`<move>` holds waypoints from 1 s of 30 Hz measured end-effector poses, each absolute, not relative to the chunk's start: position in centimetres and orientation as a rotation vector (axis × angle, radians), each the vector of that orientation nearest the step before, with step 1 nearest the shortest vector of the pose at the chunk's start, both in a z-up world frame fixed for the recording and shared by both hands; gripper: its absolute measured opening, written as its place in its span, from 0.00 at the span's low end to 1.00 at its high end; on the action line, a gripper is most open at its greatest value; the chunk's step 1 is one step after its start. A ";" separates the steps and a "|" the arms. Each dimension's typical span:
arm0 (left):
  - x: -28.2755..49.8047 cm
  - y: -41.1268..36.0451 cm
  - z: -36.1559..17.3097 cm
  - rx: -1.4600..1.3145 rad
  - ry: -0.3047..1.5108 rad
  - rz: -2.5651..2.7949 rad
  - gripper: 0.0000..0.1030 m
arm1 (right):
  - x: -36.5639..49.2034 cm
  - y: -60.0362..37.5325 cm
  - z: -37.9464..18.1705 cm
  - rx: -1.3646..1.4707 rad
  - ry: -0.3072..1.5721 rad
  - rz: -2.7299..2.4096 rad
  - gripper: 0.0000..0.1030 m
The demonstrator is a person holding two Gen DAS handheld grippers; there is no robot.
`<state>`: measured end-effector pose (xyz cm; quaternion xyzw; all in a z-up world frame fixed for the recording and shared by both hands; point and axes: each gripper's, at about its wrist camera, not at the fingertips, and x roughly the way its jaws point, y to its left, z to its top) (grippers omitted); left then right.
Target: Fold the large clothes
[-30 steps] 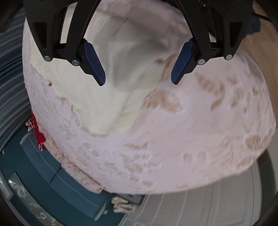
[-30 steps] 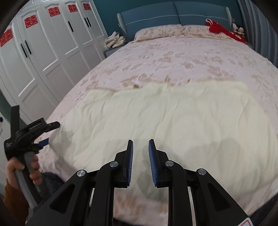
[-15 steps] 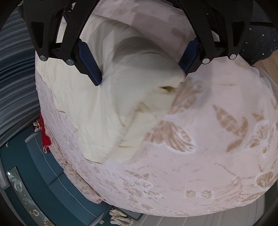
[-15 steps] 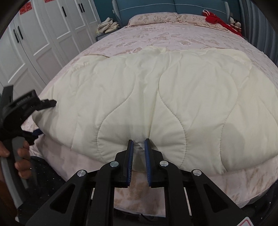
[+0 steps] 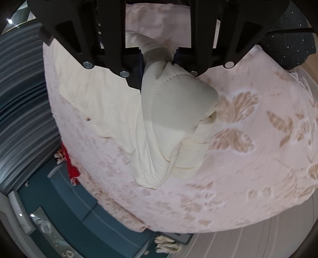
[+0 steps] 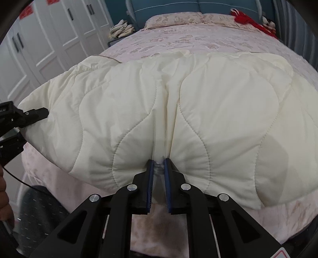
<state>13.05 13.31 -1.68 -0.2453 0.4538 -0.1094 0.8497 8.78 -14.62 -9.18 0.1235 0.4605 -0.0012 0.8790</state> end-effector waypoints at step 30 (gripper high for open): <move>7.9 -2.7 8.0 -0.219 0.843 -0.482 0.15 | 6.1 -19.1 -10.0 0.429 0.958 0.024 0.00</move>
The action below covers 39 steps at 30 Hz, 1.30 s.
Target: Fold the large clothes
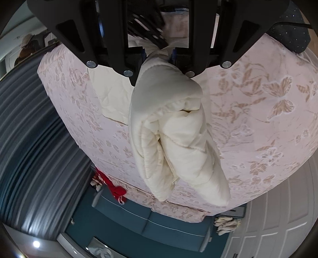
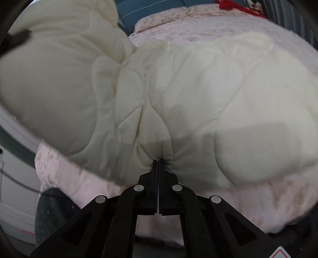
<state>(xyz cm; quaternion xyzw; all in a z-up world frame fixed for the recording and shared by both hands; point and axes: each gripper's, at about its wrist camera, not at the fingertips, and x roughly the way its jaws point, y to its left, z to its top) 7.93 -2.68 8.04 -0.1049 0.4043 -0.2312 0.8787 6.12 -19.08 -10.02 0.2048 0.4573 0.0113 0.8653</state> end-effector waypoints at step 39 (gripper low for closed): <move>4.1 -12.0 7.3 -0.250 0.887 -0.672 0.86 | -5.9 -32.1 3.0 0.308 0.724 -0.127 0.64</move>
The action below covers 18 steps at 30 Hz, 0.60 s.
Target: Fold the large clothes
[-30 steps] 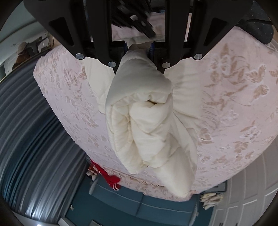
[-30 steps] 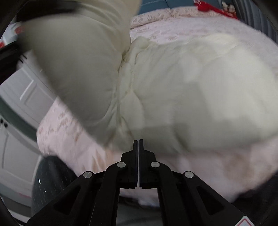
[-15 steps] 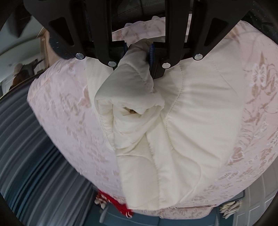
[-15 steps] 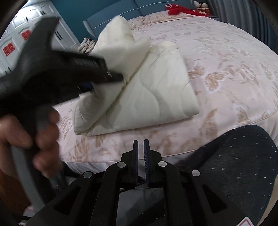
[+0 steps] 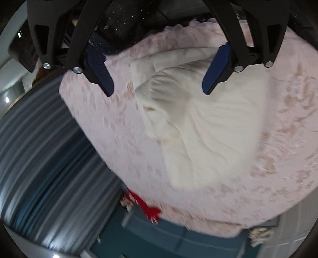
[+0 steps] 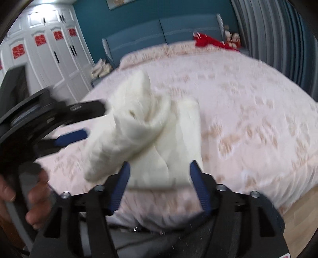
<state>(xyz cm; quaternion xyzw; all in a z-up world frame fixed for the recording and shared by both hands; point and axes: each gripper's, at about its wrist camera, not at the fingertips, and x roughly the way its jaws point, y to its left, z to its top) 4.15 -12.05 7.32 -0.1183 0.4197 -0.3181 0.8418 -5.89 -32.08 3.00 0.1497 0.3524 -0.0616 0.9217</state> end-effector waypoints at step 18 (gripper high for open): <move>7.5 -4.4 4.3 -0.262 0.946 -0.347 0.75 | 4.6 -30.7 2.0 0.291 0.790 -0.066 0.21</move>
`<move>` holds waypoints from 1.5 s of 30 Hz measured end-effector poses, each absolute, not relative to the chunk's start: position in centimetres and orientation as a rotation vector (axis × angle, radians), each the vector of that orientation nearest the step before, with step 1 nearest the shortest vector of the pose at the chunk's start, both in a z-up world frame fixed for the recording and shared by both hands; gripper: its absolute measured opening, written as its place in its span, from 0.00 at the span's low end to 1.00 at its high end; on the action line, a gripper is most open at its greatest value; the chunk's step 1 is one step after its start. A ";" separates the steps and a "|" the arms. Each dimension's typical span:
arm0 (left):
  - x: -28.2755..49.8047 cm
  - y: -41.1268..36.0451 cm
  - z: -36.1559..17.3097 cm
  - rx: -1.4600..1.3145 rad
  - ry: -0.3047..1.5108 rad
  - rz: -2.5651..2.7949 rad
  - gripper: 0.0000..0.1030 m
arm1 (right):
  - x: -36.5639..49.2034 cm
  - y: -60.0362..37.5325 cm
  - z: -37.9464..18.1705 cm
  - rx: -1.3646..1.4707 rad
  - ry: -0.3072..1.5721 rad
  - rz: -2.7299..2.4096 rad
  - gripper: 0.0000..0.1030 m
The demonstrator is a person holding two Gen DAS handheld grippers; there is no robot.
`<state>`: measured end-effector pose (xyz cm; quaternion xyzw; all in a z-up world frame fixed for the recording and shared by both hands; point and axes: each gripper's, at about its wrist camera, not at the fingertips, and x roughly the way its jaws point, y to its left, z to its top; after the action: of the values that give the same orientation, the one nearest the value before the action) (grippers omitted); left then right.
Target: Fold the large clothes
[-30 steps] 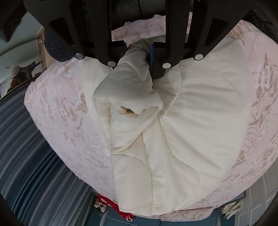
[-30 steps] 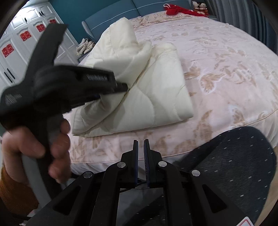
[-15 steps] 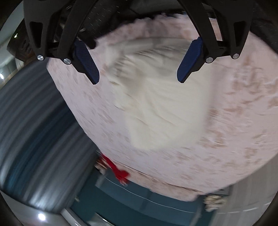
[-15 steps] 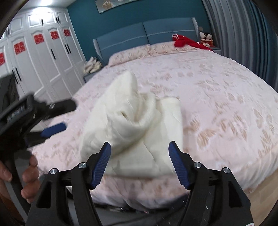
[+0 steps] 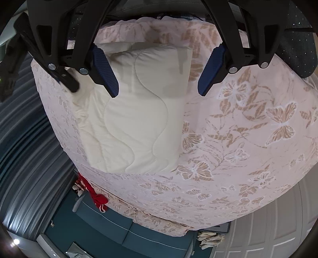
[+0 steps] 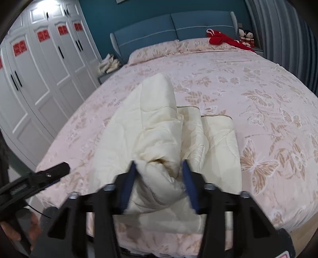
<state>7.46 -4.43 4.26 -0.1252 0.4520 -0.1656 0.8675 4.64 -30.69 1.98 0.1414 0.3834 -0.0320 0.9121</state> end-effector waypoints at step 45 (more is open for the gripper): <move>7.6 -20.1 -3.1 0.141 1.049 -0.342 0.78 | 0.2 -38.3 -8.5 0.393 1.059 -0.294 0.13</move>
<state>7.62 -20.11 -3.07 0.0671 0.4977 -0.1623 0.8494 0.21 -38.28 -8.49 0.1853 0.5001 -0.1389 0.8344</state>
